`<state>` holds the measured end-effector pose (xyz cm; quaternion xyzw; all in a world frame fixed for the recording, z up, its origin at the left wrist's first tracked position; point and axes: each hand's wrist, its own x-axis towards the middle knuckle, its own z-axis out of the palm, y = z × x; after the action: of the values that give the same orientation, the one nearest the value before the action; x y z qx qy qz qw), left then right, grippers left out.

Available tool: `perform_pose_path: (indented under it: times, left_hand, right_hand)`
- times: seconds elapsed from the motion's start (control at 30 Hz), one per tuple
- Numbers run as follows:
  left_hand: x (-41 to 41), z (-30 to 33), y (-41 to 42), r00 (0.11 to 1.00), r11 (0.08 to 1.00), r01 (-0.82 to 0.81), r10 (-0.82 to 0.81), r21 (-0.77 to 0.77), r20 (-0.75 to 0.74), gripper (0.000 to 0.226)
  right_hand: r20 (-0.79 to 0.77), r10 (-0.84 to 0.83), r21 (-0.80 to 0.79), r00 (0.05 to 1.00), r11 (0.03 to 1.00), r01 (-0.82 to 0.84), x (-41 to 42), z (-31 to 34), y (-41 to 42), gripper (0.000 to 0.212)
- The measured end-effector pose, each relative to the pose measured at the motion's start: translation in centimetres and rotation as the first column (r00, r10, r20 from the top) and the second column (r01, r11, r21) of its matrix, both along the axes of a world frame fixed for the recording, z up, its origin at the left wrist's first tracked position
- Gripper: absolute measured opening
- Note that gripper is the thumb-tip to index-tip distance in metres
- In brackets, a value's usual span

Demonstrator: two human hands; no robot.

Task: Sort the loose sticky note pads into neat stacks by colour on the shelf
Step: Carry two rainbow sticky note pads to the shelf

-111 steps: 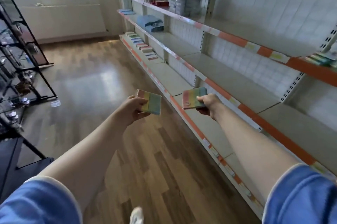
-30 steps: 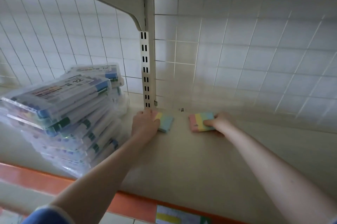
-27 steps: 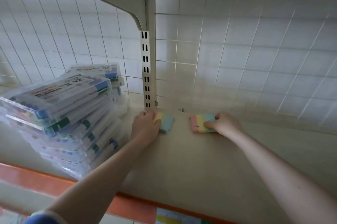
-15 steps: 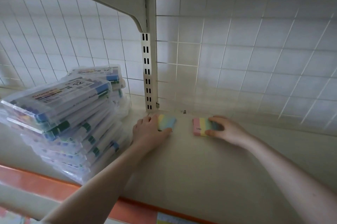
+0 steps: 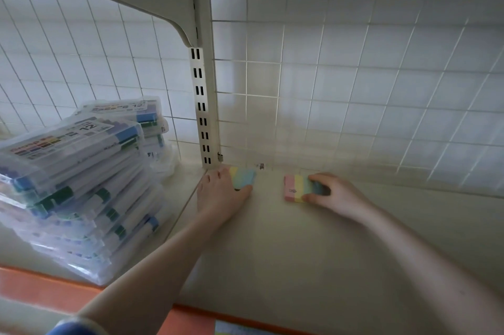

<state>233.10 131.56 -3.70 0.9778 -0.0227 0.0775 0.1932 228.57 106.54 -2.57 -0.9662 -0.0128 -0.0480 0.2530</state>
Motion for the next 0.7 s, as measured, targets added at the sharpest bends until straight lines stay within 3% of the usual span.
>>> perform_pose_path:
  times: [0.7]
  left_hand:
    - [-0.9,0.0,0.8,0.999,0.996,0.036,-0.036,-0.084,0.011,0.072]
  right_hand:
    - [-0.016,-0.05,0.042,0.999,0.998,0.051,-0.7,0.1,1.3,0.058]
